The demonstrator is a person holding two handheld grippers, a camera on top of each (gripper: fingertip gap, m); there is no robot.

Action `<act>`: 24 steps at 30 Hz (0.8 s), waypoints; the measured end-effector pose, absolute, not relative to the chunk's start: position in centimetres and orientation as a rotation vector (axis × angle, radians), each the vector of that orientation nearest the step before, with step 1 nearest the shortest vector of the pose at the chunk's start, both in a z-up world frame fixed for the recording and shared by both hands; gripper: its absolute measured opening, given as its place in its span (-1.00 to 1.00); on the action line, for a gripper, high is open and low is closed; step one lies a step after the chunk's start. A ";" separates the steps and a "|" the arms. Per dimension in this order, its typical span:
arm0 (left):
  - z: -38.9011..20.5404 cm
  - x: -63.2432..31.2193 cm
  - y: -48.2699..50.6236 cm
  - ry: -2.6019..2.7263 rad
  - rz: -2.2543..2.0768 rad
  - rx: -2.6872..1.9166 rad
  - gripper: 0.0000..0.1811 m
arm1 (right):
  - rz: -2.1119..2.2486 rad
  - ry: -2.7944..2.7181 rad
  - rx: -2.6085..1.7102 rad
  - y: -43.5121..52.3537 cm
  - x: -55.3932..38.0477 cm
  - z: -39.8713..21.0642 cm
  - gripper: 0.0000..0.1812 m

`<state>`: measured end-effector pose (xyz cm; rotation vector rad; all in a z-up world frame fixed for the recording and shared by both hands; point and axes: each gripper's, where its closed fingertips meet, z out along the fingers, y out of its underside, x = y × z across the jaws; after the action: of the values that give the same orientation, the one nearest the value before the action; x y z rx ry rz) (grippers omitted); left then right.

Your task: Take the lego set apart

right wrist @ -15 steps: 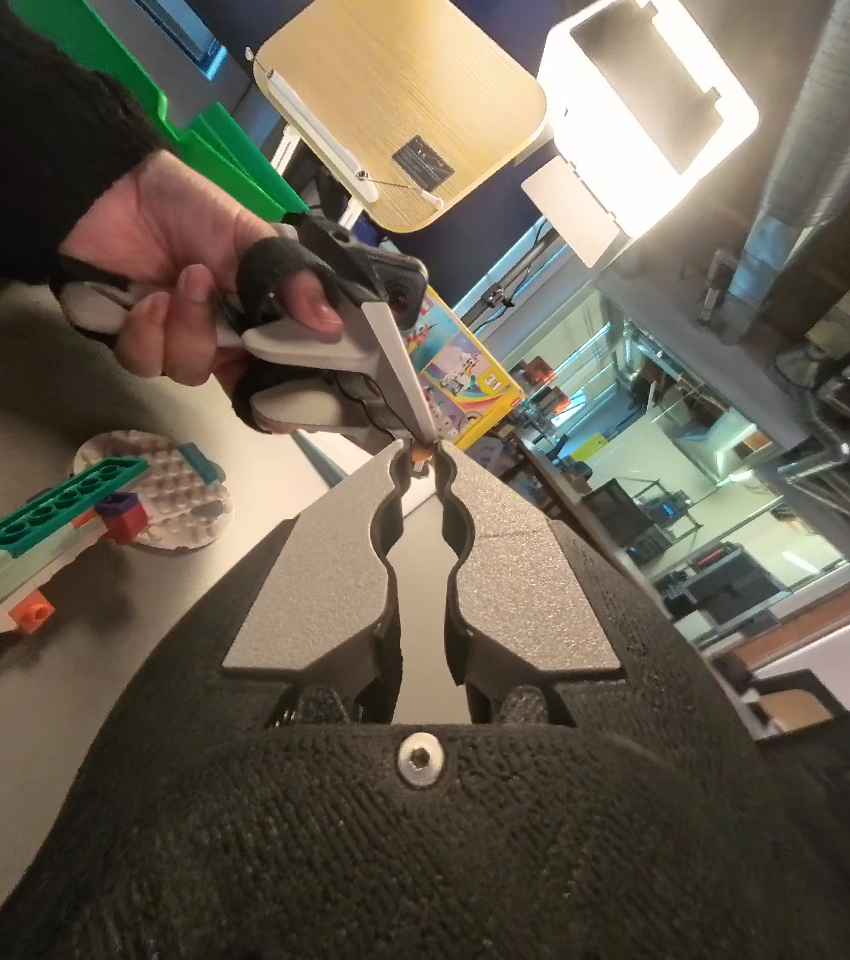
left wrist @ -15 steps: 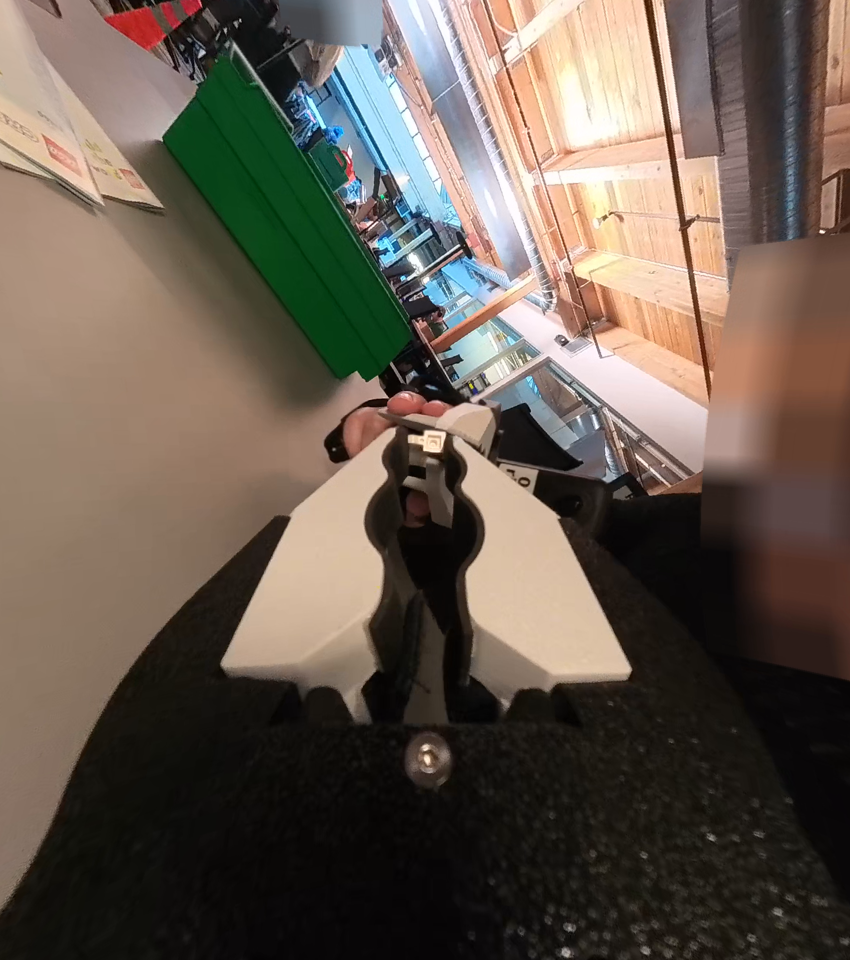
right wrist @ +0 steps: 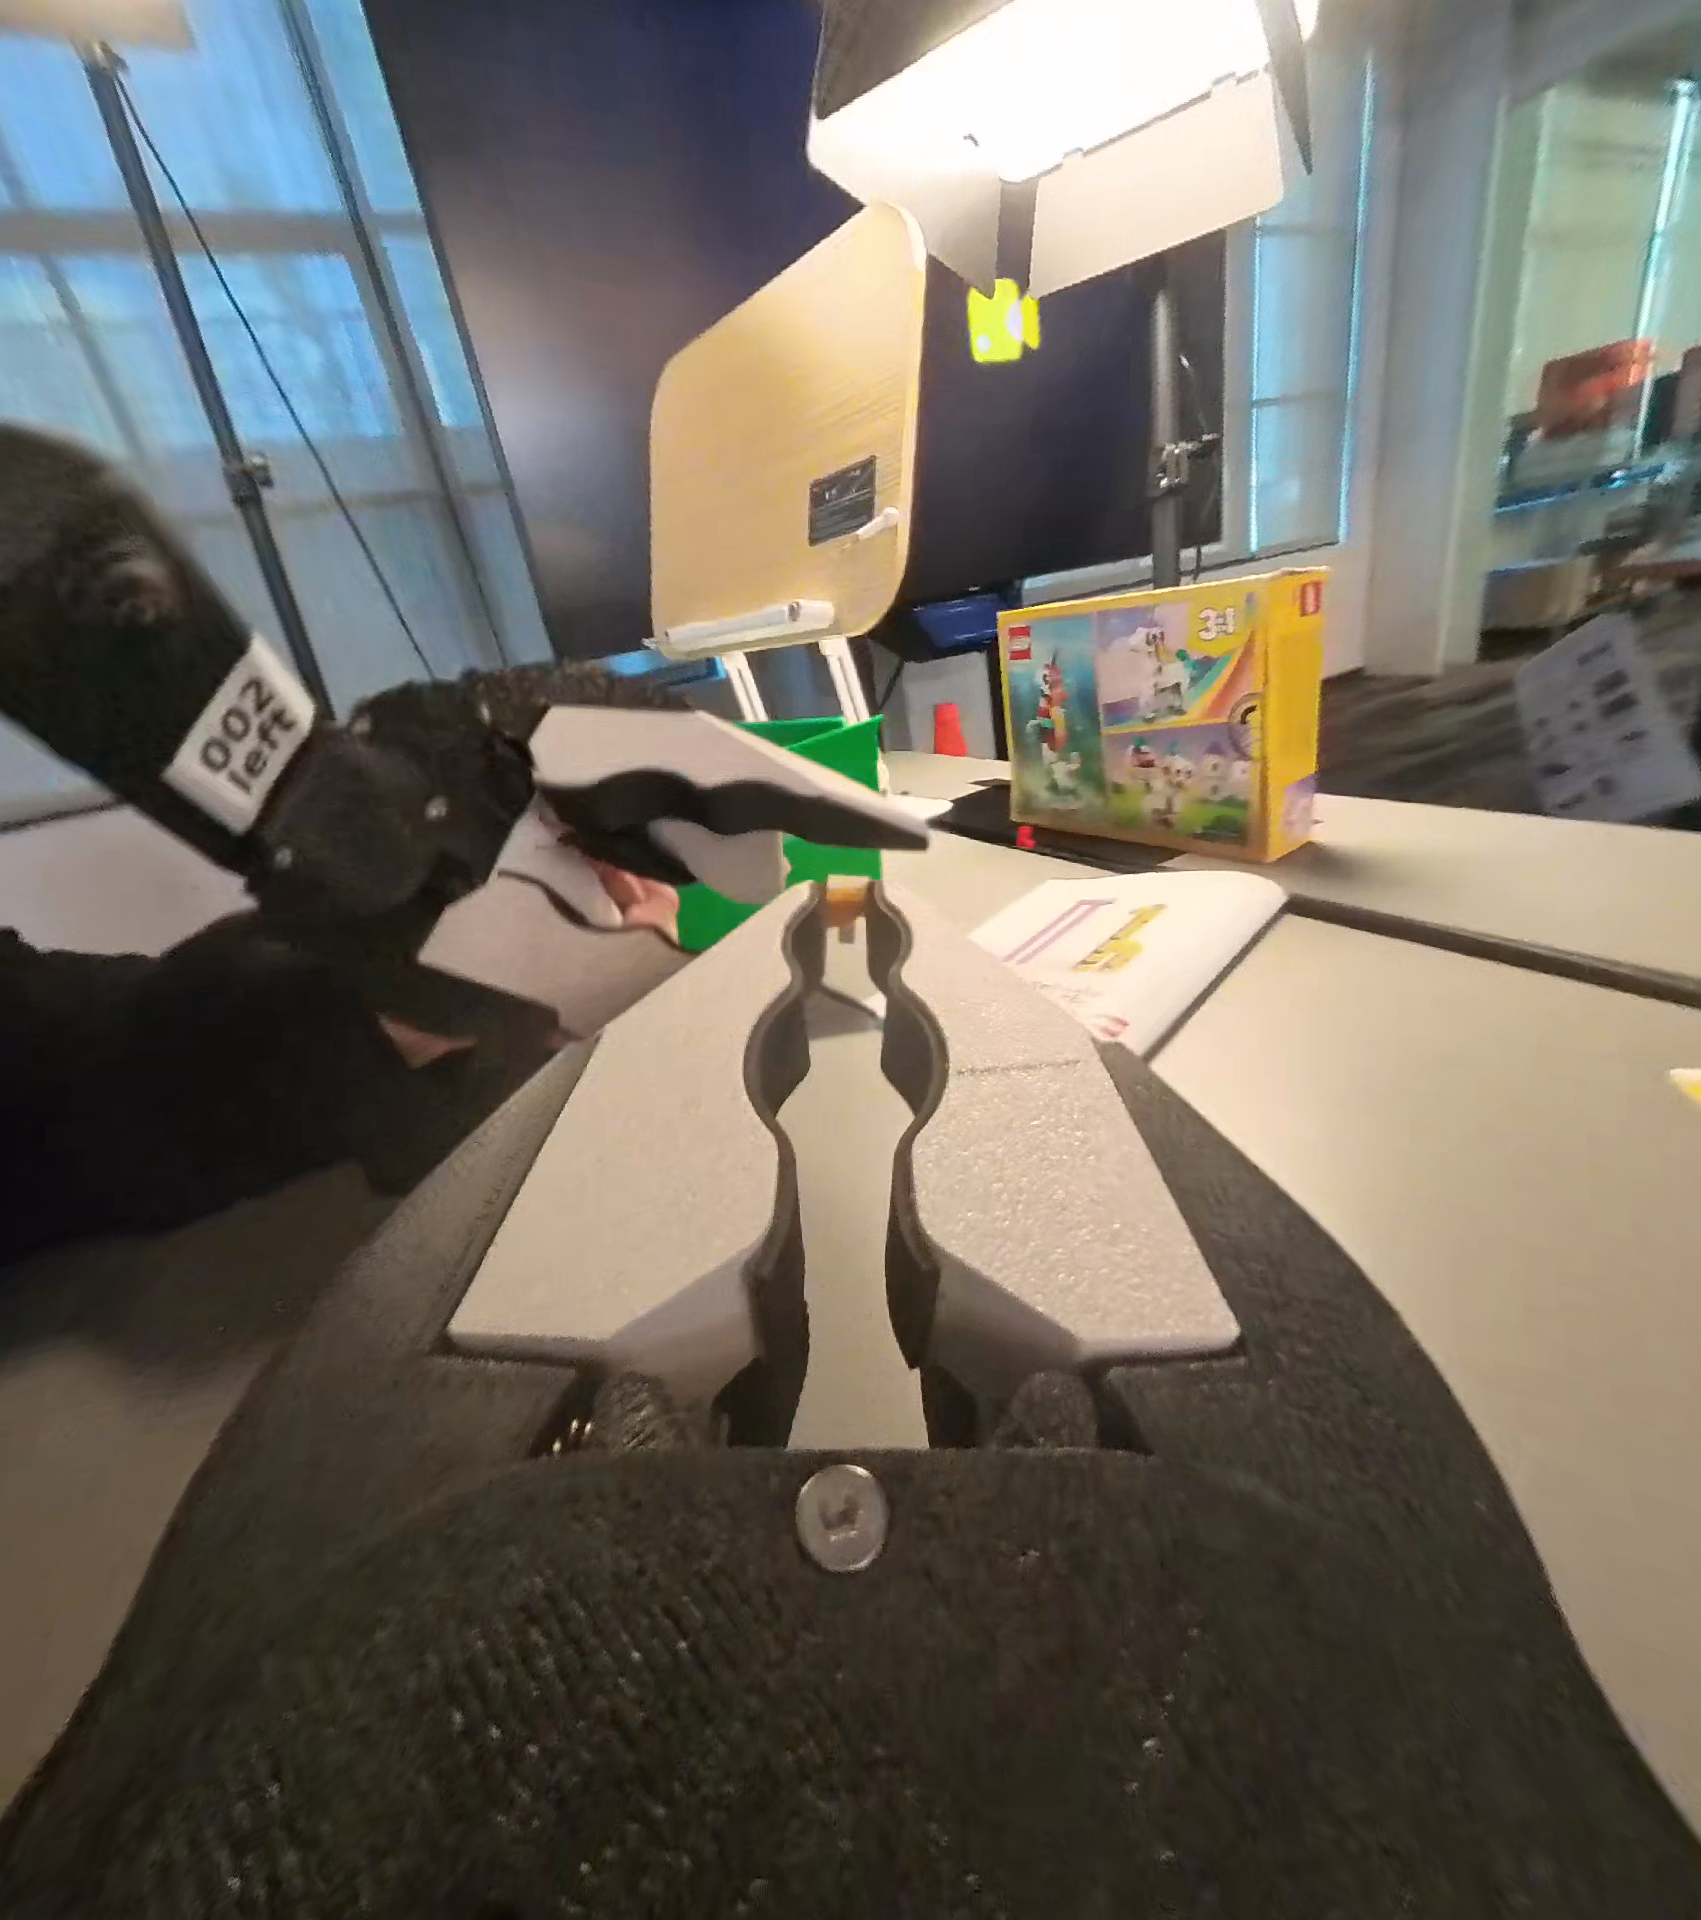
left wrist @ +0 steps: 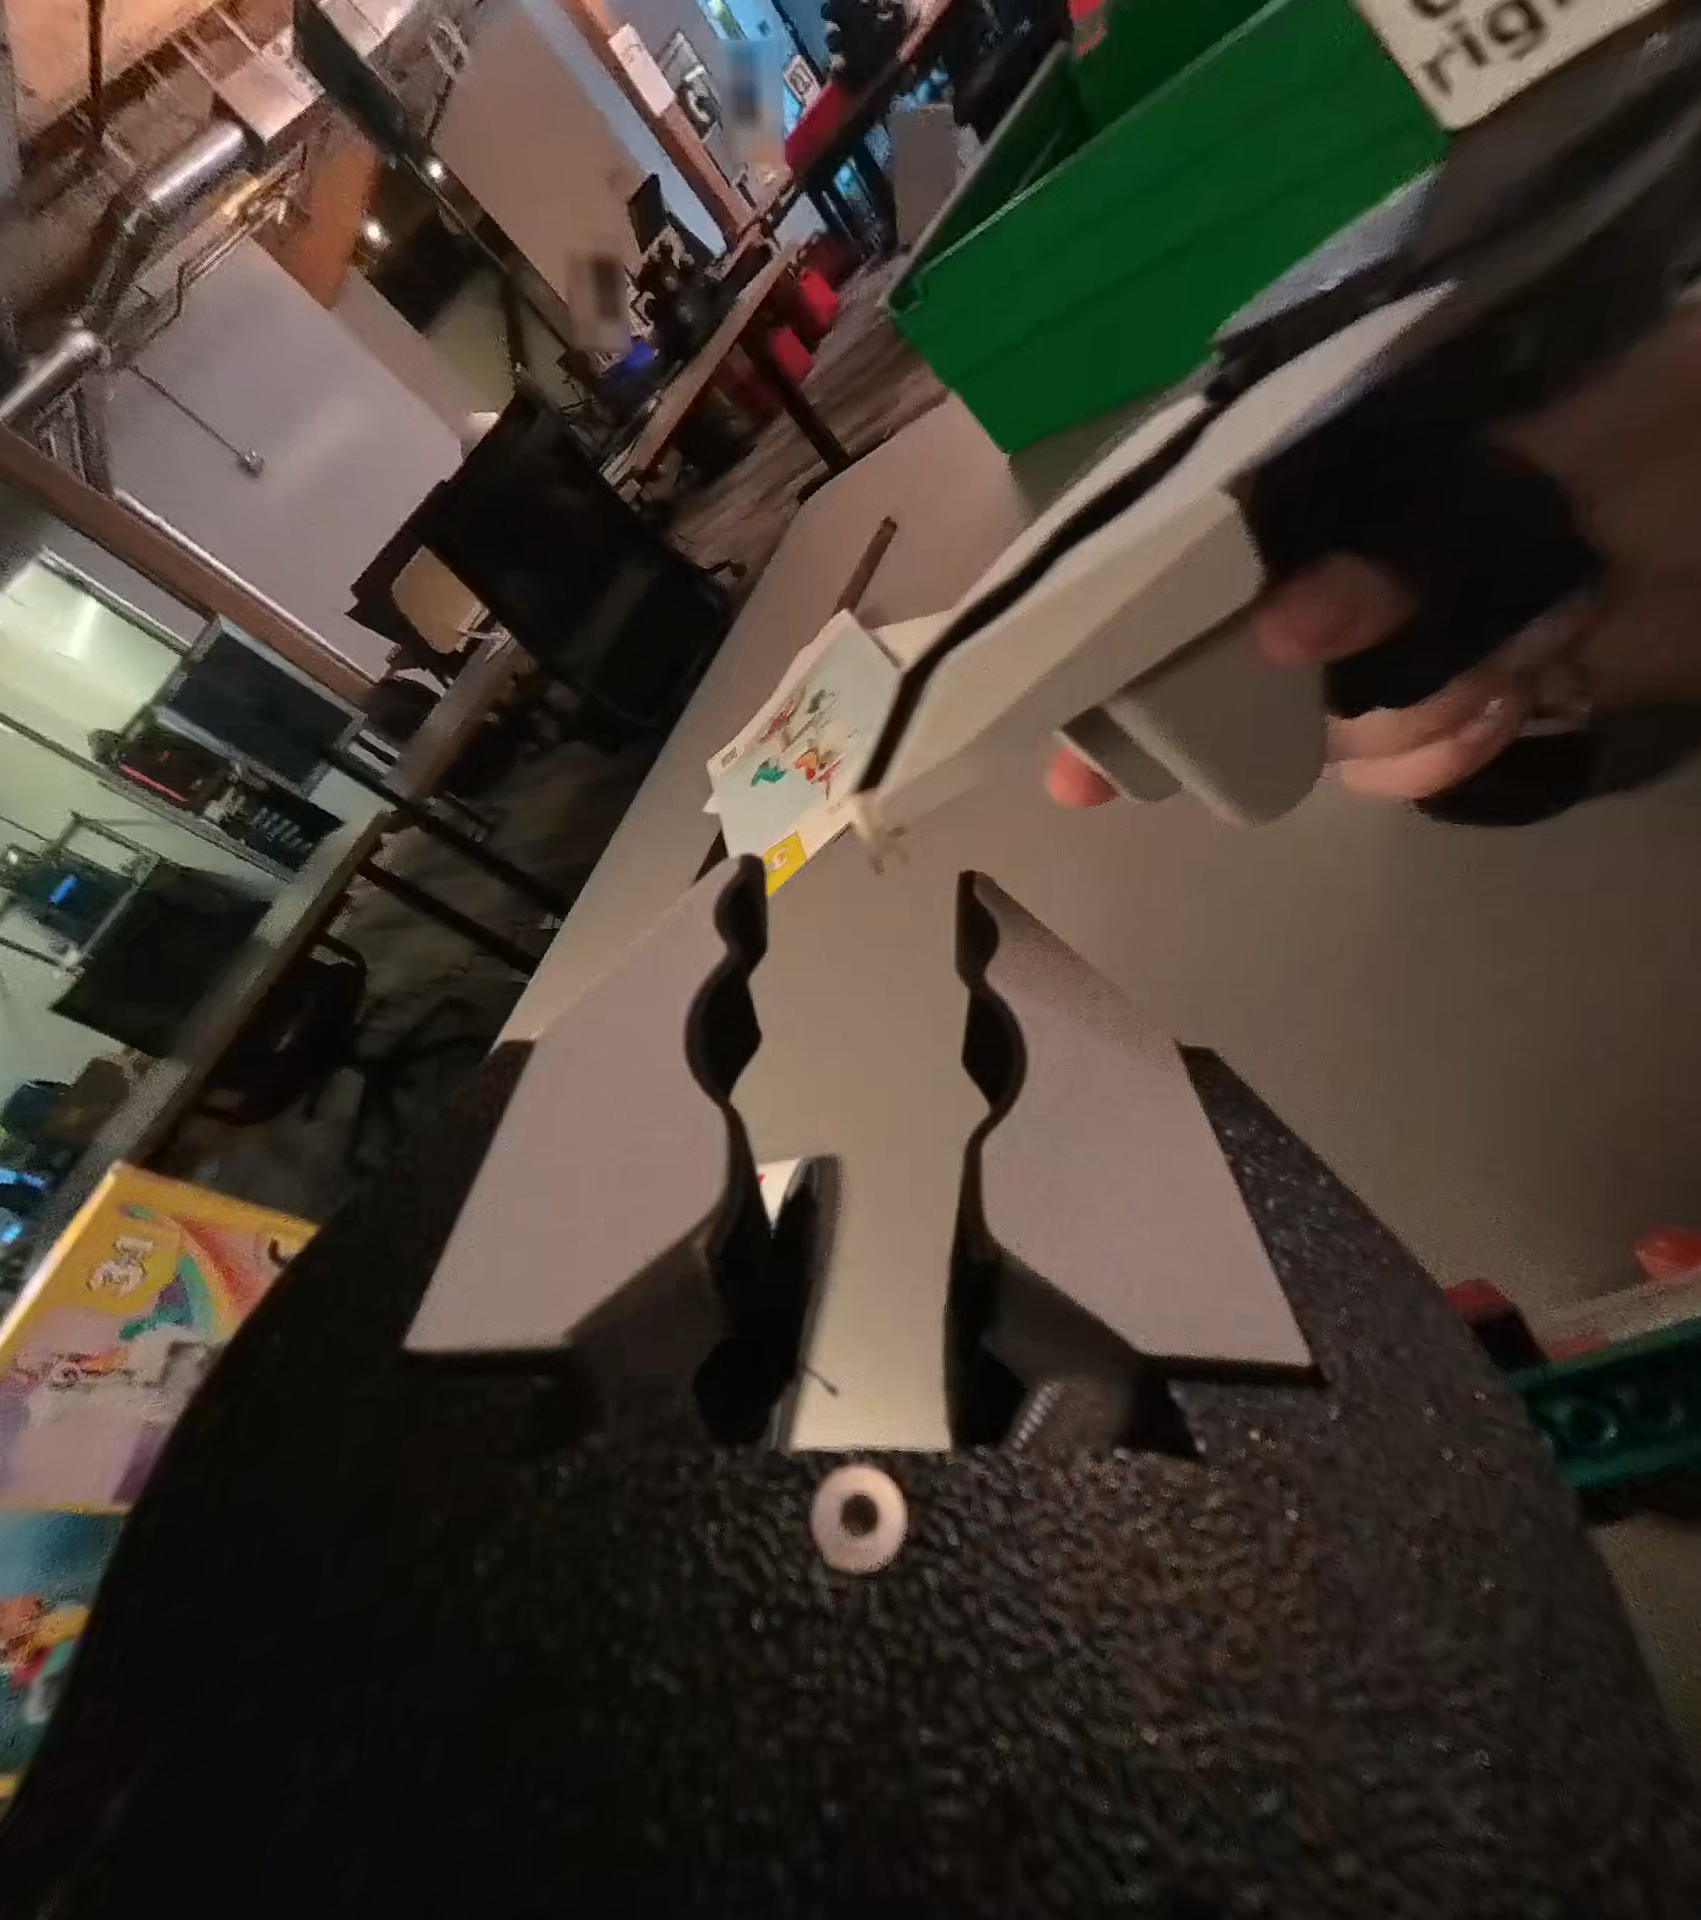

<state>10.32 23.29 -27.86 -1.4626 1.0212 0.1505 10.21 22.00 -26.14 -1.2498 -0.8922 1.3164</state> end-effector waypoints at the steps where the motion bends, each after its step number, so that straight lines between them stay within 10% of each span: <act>1: -28.0 10.7 23.2 1.035 0.167 -1.455 -0.64 | 1.342 -0.879 -1.255 22.0 10.2 -26.1 -0.95; 5: -27.7 10.8 23.3 1.028 0.307 -1.383 -0.94 | 1.402 -0.864 -1.272 21.9 10.3 -26.1 -0.94; 24: -28.7 9.8 23.8 1.019 0.325 -1.441 -0.97 | 1.456 -0.871 -1.397 22.4 9.8 -27.4 -0.86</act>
<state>9.79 23.83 -28.75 -1.4408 1.0194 0.3248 9.85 22.36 -27.42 -1.3966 -0.8707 1.4564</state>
